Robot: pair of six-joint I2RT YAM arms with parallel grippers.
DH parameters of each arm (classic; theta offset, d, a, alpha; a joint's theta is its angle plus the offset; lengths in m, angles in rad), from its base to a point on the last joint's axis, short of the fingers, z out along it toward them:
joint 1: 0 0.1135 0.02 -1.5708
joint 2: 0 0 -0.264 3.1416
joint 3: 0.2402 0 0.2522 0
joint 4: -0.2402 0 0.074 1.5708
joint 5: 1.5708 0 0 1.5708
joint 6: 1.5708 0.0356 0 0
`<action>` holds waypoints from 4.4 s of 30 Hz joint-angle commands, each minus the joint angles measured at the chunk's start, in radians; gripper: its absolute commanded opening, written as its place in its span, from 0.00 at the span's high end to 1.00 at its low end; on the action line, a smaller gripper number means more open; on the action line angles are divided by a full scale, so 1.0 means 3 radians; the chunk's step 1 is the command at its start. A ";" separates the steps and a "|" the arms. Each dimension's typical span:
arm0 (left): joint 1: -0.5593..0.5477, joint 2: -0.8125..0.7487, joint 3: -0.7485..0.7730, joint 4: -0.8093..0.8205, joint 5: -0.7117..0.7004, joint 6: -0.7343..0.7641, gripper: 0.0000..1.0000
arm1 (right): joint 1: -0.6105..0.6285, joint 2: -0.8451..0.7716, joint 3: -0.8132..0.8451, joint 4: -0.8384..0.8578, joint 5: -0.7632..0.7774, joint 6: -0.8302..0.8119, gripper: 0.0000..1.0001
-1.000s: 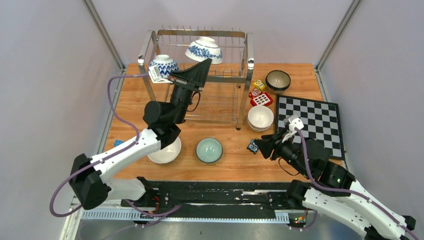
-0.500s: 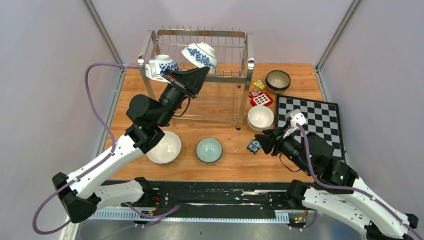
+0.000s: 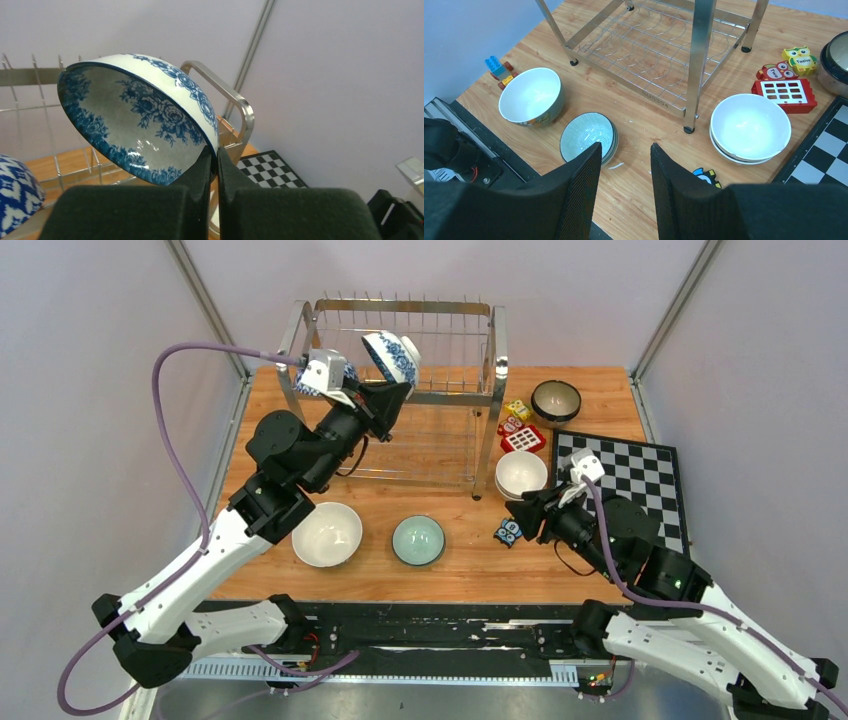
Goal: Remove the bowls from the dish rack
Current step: Place the bowl at the center of the board.
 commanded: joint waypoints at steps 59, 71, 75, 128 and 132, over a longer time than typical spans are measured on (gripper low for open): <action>-0.0364 -0.0018 -0.0168 -0.0138 -0.0259 0.2313 1.00 | 0.0032 0.3384 0.4860 -0.1372 0.0155 -0.0594 0.23; -0.0439 -0.0136 -0.0130 -0.0074 -0.0220 0.2430 1.00 | 0.0030 0.2971 0.4271 -0.1216 0.0186 -0.0470 0.23; -0.0439 -0.0188 -0.0143 -0.0056 -0.0245 0.2404 1.00 | 0.0034 0.2835 0.4152 -0.1191 0.0160 -0.0416 0.23; -0.3090 0.0307 -0.1180 -0.1048 -0.1127 0.3186 1.00 | 0.0136 0.1477 0.1579 -0.1877 -0.0736 0.0338 0.38; -0.3098 0.0302 -0.1188 -0.1019 -0.1133 0.3172 1.00 | 0.0208 0.1592 0.1522 -0.1905 -0.0702 0.0319 0.44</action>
